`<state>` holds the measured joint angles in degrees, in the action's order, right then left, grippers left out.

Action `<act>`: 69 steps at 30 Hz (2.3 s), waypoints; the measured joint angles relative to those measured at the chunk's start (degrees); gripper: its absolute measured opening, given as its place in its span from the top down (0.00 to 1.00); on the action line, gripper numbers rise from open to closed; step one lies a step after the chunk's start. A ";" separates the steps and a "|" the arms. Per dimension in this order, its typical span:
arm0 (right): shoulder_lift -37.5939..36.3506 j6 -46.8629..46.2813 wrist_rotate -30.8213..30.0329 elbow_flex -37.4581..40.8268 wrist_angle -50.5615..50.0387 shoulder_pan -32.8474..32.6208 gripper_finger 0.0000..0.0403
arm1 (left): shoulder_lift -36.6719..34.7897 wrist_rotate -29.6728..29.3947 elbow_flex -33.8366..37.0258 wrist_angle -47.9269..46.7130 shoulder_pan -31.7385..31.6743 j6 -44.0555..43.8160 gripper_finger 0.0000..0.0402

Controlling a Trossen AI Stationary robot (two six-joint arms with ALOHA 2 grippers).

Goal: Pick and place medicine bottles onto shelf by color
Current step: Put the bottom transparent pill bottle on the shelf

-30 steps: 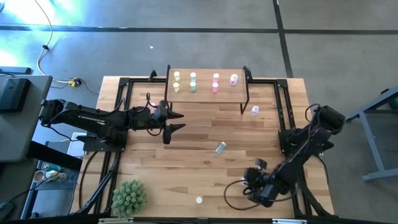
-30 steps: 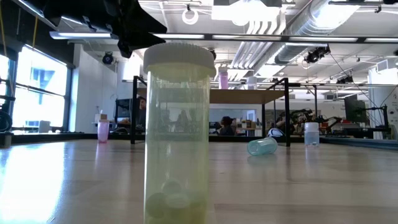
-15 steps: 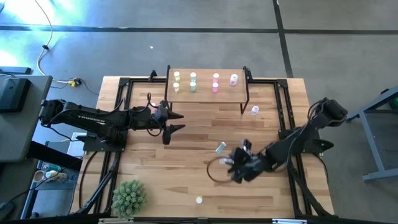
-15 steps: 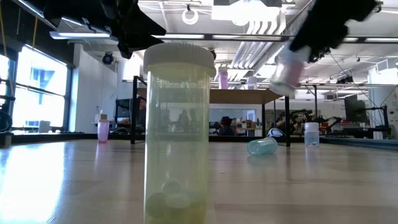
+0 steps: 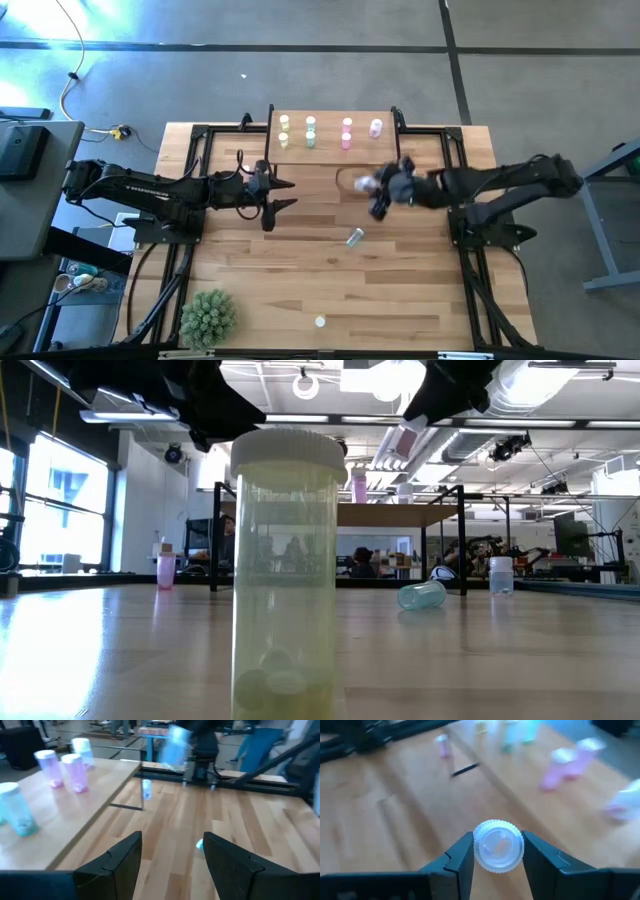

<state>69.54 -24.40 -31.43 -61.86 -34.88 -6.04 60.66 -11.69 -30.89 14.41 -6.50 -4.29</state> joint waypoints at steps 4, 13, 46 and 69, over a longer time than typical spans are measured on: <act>-1.05 3.03 1.06 -3.11 -4.35 7.50 0.68 | 0.00 2.25 0.00 0.00 0.02 0.02 0.50; -0.99 9.55 10.31 -9.24 -10.88 22.92 0.68 | 0.00 1.62 0.00 -0.02 0.00 0.01 0.50; 19.39 17.40 23.41 -21.85 -22.33 34.73 0.68 | 0.00 1.41 0.00 -0.02 0.02 1.51 0.50; 20.18 19.52 22.27 -21.60 -21.92 34.95 0.52 | 0.00 1.45 0.00 -0.02 0.01 1.48 0.50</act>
<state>89.71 -4.89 -9.17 -83.46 -56.80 28.91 60.66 -10.24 -30.89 14.39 -6.49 -2.82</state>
